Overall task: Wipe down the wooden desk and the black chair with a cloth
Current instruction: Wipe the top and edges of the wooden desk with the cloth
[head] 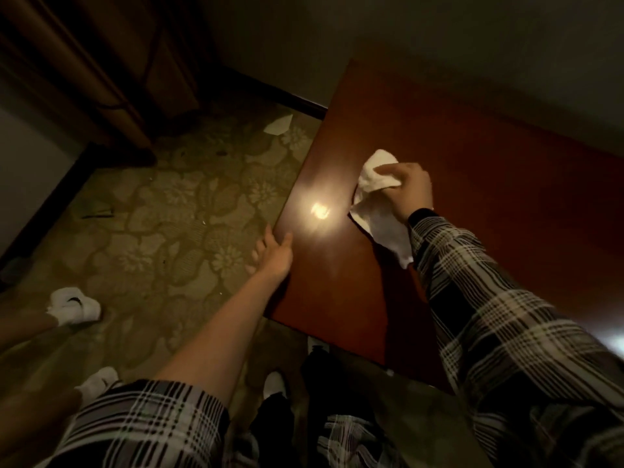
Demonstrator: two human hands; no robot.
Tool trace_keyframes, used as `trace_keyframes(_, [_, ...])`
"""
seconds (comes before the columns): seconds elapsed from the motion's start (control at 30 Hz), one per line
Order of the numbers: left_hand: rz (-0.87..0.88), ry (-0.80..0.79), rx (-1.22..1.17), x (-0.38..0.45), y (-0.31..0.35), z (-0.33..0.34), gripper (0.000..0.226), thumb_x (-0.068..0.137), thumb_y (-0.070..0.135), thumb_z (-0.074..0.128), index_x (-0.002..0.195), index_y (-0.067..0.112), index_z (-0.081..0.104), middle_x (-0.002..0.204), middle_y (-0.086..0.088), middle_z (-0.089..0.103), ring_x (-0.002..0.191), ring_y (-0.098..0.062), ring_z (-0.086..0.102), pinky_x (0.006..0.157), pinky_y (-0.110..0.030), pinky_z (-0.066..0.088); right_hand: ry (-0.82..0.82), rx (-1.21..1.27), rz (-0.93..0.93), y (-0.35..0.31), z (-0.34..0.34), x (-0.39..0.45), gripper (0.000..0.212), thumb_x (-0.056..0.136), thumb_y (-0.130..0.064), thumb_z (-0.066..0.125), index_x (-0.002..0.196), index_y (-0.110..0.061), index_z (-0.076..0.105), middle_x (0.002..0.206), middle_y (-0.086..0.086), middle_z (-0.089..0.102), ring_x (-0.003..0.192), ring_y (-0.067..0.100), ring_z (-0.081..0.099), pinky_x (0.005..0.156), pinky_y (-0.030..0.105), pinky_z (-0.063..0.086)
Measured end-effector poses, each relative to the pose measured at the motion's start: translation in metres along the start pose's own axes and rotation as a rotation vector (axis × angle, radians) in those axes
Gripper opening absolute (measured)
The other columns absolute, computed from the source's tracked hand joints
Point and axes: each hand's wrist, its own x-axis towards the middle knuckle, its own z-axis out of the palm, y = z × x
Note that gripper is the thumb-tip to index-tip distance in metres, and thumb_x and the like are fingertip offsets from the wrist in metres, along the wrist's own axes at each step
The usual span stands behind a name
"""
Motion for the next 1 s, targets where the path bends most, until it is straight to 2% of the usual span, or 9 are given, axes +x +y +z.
trace_keyframes(0.13, [-0.037, 0.028, 0.110, 0.003, 0.000, 0.009, 0.064, 0.098, 0.052, 0.020, 0.150, 0.023, -0.004, 0.158, -0.005, -0.003, 0.145, -0.024, -0.007, 0.112, -0.053, -0.006, -0.129, -0.206, 0.011, 0.007, 0.029, 0.002, 0.036, 0.086, -0.019, 0.060, 0.121, -0.028, 0.061, 0.137, 0.006, 0.044, 0.127, 0.029, 0.033, 0.097, 0.041, 0.035])
trace_keyframes(0.2, [-0.044, 0.057, 0.137, 0.002, 0.000, 0.013, 0.065, 0.098, 0.053, 0.018, 0.150, 0.023, -0.007, 0.158, -0.005, -0.006, 0.145, -0.023, -0.009, 0.111, -0.053, -0.008, -0.101, -0.287, 0.013, 0.002, 0.040, -0.010, 0.042, 0.085, -0.023, 0.058, 0.126, -0.029, 0.055, 0.143, 0.008, 0.035, 0.131, 0.030, 0.027, 0.096, 0.044, 0.035])
trace_keyframes(0.3, [-0.020, 0.085, 0.149, 0.000, -0.002, 0.017, 0.064, 0.098, 0.052, 0.016, 0.150, 0.024, -0.009, 0.158, -0.006, -0.007, 0.144, -0.021, -0.011, 0.111, -0.053, -0.009, -0.106, -0.295, 0.007, -0.004, 0.046, -0.034, 0.049, 0.081, -0.024, 0.060, 0.129, -0.032, 0.053, 0.145, 0.008, 0.032, 0.131, 0.029, 0.026, 0.096, 0.045, 0.036])
trace_keyframes(0.53, [0.270, 0.111, 0.280, -0.020, -0.028, 0.022, 0.063, 0.099, 0.048, 0.022, 0.150, 0.023, -0.005, 0.156, -0.010, -0.017, 0.141, -0.025, -0.025, 0.112, -0.041, -0.017, -0.162, -0.361, -0.046, -0.006, 0.066, -0.134, 0.055, 0.080, -0.027, 0.065, 0.133, -0.033, 0.048, 0.146, 0.011, 0.030, 0.133, 0.030, 0.024, 0.096, 0.045, 0.035])
trace_keyframes(0.63, [0.372, 0.071, 0.228, -0.037, -0.043, 0.025, 0.063, 0.100, 0.044, 0.028, 0.151, 0.020, 0.002, 0.156, -0.010, -0.019, 0.141, -0.022, -0.026, 0.113, -0.037, -0.016, -0.174, -0.365, -0.045, -0.009, 0.075, -0.176, 0.058, 0.081, -0.026, 0.067, 0.135, -0.033, 0.045, 0.147, 0.011, 0.029, 0.134, 0.030, 0.023, 0.098, 0.043, 0.034])
trace_keyframes(0.77, [0.430, -0.063, 0.106, -0.067, -0.061, 0.034, 0.061, 0.099, 0.045, 0.029, 0.151, 0.024, 0.007, 0.156, -0.006, -0.021, 0.141, -0.020, -0.026, 0.115, -0.039, -0.011, -0.187, -0.362, -0.044, -0.010, 0.080, -0.228, 0.058, 0.083, -0.021, 0.066, 0.135, -0.033, 0.044, 0.148, 0.010, 0.027, 0.135, 0.029, 0.022, 0.101, 0.041, 0.032])
trace_keyframes(0.83, [0.427, -0.130, 0.098, -0.075, -0.069, 0.042, 0.061, 0.098, 0.049, 0.029, 0.151, 0.024, 0.012, 0.156, -0.005, -0.019, 0.141, -0.023, -0.023, 0.114, -0.041, -0.009, -0.198, -0.336, -0.019, -0.012, 0.080, -0.249, 0.053, 0.084, -0.021, 0.065, 0.132, -0.033, 0.046, 0.147, 0.010, 0.028, 0.133, 0.029, 0.024, 0.101, 0.040, 0.032])
trace_keyframes(0.9, [0.474, -0.169, 0.188, -0.083, -0.075, 0.051, 0.058, 0.099, 0.047, 0.028, 0.150, 0.021, 0.019, 0.158, -0.007, -0.011, 0.143, -0.025, -0.018, 0.114, -0.043, -0.007, -0.233, -0.331, 0.000, -0.016, 0.078, -0.269, 0.048, 0.085, -0.025, 0.063, 0.130, -0.031, 0.048, 0.145, 0.010, 0.030, 0.131, 0.030, 0.026, 0.101, 0.040, 0.034])
trace_keyframes(1.0, [0.635, -0.218, 0.361, -0.103, -0.074, 0.063, 0.049, 0.100, 0.029, 0.035, 0.146, 0.013, 0.030, 0.156, -0.013, 0.012, 0.144, -0.030, 0.002, 0.114, -0.046, 0.001, -0.314, -0.386, 0.020, -0.014, 0.067, -0.293, 0.047, 0.085, -0.022, 0.065, 0.129, -0.023, 0.050, 0.137, 0.011, 0.038, 0.126, 0.030, 0.033, 0.099, 0.041, 0.038])
